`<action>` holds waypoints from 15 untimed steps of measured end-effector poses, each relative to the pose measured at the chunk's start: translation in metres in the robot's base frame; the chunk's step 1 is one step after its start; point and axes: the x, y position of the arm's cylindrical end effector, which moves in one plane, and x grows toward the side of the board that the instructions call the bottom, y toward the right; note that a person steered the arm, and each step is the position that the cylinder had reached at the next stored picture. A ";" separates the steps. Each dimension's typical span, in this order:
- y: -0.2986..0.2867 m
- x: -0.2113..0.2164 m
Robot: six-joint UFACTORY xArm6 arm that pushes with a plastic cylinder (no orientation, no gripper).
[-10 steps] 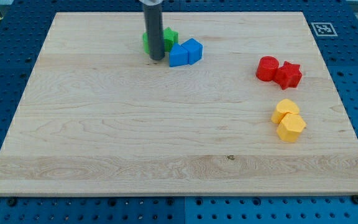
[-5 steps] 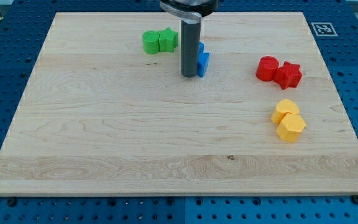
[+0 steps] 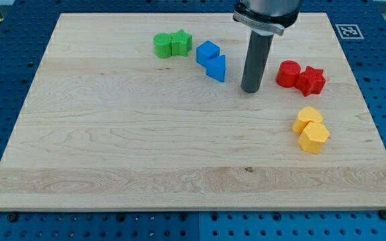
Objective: Place the blue triangle towards the bottom right of the blue cube
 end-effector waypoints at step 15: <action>-0.054 0.023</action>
